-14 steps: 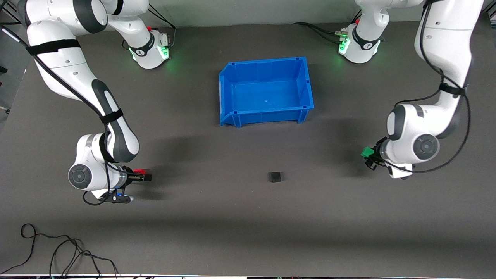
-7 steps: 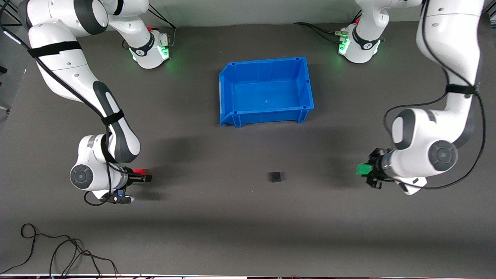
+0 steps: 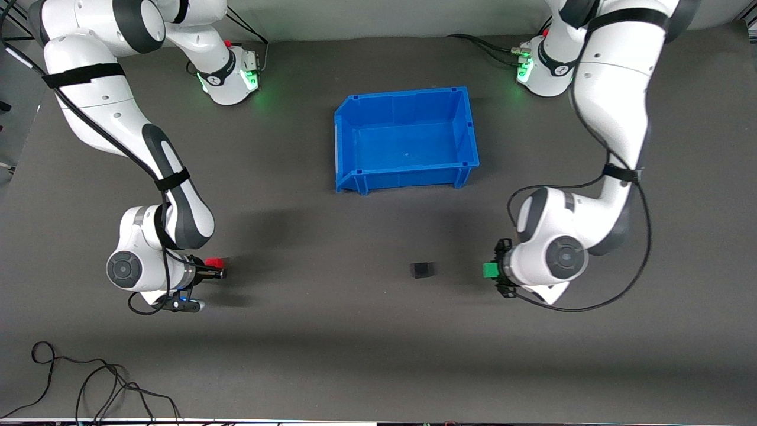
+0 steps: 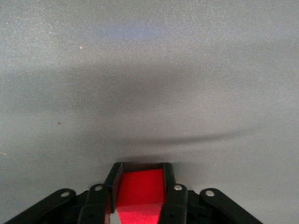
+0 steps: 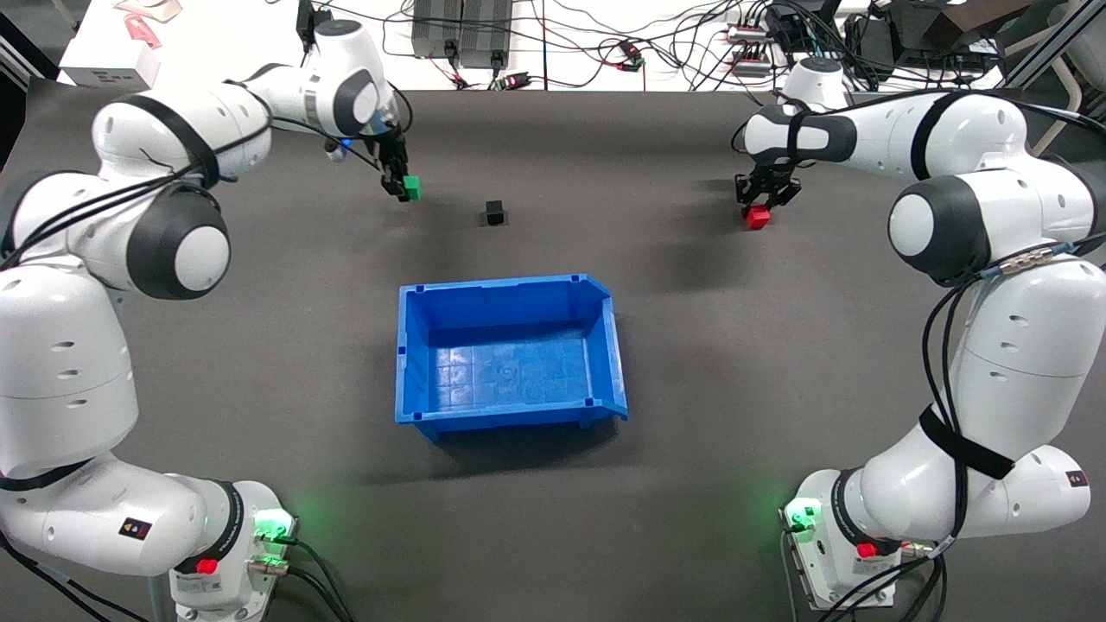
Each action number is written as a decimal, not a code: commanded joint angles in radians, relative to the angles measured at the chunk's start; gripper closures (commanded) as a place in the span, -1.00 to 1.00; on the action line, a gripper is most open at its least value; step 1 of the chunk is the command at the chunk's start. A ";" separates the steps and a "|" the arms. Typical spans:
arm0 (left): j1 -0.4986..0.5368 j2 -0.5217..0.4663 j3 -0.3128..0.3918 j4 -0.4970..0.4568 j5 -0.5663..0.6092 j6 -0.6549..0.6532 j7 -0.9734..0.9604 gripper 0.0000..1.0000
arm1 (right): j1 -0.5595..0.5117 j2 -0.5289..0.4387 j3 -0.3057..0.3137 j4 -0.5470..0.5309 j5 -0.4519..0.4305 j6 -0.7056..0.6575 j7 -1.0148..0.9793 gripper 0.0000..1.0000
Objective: Attach green and red cubes to black cube
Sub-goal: 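Grasp the red cube with the right gripper while the left gripper carries green, then carry the red cube with the right gripper toward the black cube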
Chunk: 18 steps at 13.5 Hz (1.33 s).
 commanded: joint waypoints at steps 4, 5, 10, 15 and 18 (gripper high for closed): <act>-0.100 0.060 0.017 0.033 0.014 0.088 -0.153 1.00 | 0.005 -0.008 -0.003 0.021 0.197 -0.005 0.137 1.00; -0.101 0.062 0.017 0.033 0.014 0.090 -0.156 1.00 | 0.008 -0.010 -0.001 0.026 0.279 -0.005 0.175 1.00; -0.112 0.085 0.017 0.033 0.016 0.156 -0.205 1.00 | 0.143 0.013 -0.001 0.139 0.424 -0.002 0.649 1.00; -0.121 0.094 0.017 0.033 0.013 0.185 -0.206 1.00 | 0.254 0.100 -0.001 0.240 0.424 0.006 1.129 1.00; -0.134 0.105 0.017 0.034 0.010 0.214 -0.211 1.00 | 0.355 0.128 -0.003 0.268 0.416 0.058 1.332 1.00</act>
